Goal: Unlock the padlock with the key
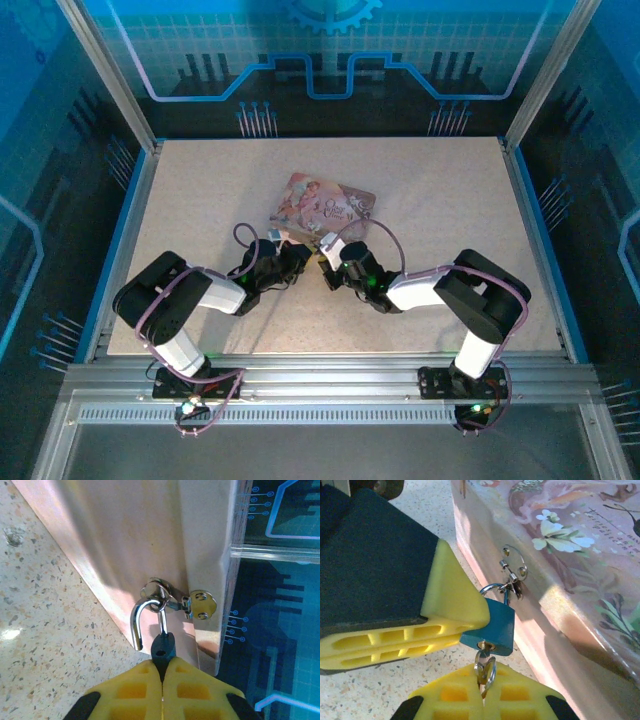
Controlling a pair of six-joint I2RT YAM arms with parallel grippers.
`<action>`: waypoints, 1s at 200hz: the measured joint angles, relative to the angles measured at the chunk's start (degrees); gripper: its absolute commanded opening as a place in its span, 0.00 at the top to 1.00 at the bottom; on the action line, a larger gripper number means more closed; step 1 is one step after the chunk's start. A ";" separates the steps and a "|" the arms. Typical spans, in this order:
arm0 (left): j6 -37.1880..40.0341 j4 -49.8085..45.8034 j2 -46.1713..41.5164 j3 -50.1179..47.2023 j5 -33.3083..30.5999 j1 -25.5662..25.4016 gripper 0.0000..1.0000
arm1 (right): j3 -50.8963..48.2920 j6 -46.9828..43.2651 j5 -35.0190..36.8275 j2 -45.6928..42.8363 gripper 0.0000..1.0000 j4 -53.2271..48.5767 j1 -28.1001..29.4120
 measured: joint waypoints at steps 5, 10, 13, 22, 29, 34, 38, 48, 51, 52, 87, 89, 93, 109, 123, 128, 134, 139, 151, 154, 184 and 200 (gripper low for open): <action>0.22 0.00 0.00 -0.02 -0.02 -0.07 0.84 | -0.24 0.85 -0.35 0.00 1.00 0.33 -0.09; 0.26 0.00 0.00 -0.02 0.00 -0.13 0.82 | -0.55 1.79 -0.66 0.04 1.00 0.83 -0.15; 0.26 0.00 0.00 -0.02 0.00 -0.20 0.81 | -0.74 2.36 -0.79 0.04 1.00 1.11 -0.15; 0.55 0.07 -0.02 -0.02 0.02 -0.39 0.78 | -1.27 3.91 -0.96 0.15 1.00 1.95 -0.28; 0.94 0.09 -0.02 -0.02 0.02 -0.59 0.76 | -1.79 5.31 -1.11 0.17 1.00 2.69 -0.44; 1.27 0.09 -0.02 -0.02 0.04 -0.74 0.75 | -2.12 6.16 -1.16 0.22 1.00 3.10 -0.48; 1.40 0.07 -0.04 -0.02 0.04 -0.83 0.74 | -2.34 6.82 -1.25 0.26 1.00 3.48 -0.52; 1.64 0.02 -0.11 -0.02 0.09 -0.94 0.72 | -2.84 8.66 -1.46 0.52 1.00 4.22 -0.52; 1.75 -0.02 -0.17 -0.02 0.07 -0.94 0.71 | -2.99 9.18 -1.57 0.63 1.00 4.42 -0.52; 1.79 -0.02 -0.22 -0.02 0.09 -0.94 0.71 | -3.06 9.49 -1.60 0.68 1.00 4.46 -0.52; 3.15 -1.95 -3.13 -0.11 0.02 -0.94 0.65 | -4.72 15.61 -3.15 1.01 1.00 6.36 -0.92; 3.15 -2.14 -3.30 -0.13 0.02 -0.94 0.65 | -4.83 16.04 -3.32 1.01 1.00 6.54 -0.94; 3.32 -2.64 -3.89 -0.20 0.00 -0.94 0.64 | -4.96 16.65 -3.61 1.01 1.00 6.69 -1.03; 4.33 -4.81 -6.49 -0.72 -0.09 -0.92 0.62 | -5.66 19.47 -4.63 1.01 1.00 7.41 -1.29; 5.33 -7.28 -9.46 -0.90 -0.57 -0.92 0.60 | -6.38 21.88 -5.55 1.01 1.00 7.85 -1.55; 5.97 -8.39 -10.75 -0.90 -0.85 -0.92 0.59 | -6.67 22.91 -6.01 1.01 1.00 7.93 -1.68; 6.47 -9.55 -12.24 -0.92 -1.11 -0.92 0.58 | -6.95 23.93 -6.45 1.01 1.00 8.09 -1.84; 7.08 -10.73 -13.60 -0.90 -1.44 -0.92 0.56 | -7.23 24.96 -6.99 1.01 1.00 8.33 -2.05; 8.50 -14.23 -17.00 -0.90 -2.43 -0.92 0.54 | -7.85 27.26 -8.04 1.01 1.00 8.92 -2.47; 9.22 -15.13 -17.90 -0.90 -2.69 -0.92 0.53 | -8.00 27.85 -8.31 1.01 1.00 9.01 -2.58; 13.38 -25.51 -26.14 -0.63 -5.79 -0.92 0.44 | -9.09 33.16 -10.86 1.01 1.00 10.82 -3.13; 15.87 -31.26 -30.29 -0.28 -7.65 -0.90 0.40 | -9.33 35.36 -11.93 1.29 1.00 11.54 -3.41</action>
